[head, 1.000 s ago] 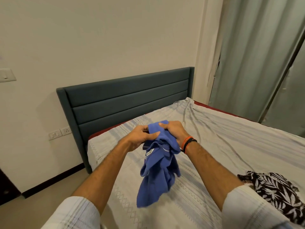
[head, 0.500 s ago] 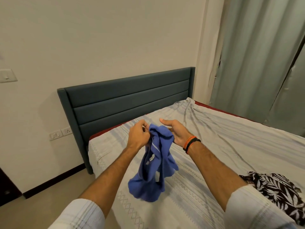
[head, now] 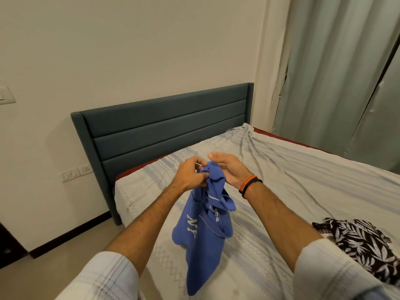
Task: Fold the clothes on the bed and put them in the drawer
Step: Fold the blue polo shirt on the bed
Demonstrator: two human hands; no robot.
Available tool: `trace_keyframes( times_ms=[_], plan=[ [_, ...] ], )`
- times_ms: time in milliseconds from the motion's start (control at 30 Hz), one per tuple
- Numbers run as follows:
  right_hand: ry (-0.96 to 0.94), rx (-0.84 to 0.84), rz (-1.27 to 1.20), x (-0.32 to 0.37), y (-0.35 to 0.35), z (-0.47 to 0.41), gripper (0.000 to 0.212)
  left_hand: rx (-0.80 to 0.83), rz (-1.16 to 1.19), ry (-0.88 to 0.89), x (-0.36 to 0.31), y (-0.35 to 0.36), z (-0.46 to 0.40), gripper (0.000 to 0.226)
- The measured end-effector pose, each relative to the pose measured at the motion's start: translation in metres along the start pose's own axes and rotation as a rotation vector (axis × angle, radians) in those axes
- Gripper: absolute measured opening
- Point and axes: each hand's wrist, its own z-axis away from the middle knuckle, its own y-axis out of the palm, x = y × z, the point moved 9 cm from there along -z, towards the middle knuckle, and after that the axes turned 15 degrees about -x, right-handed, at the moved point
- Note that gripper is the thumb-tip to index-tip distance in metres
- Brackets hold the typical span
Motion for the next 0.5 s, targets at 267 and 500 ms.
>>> trace_keyframes(
  times_ms=[267, 500],
  plan=[
    [-0.315, -0.227, 1.012, 0.012, -0.026, -0.002, 0.089, -0.302, 0.348, -0.235, 0.002, -0.029, -0.013, 0.013],
    [-0.862, -0.340, 0.871, 0.042, -0.008, 0.031, 0.048, -0.353, 0.419, -0.288, -0.007, -0.031, -0.023, 0.012]
  ],
)
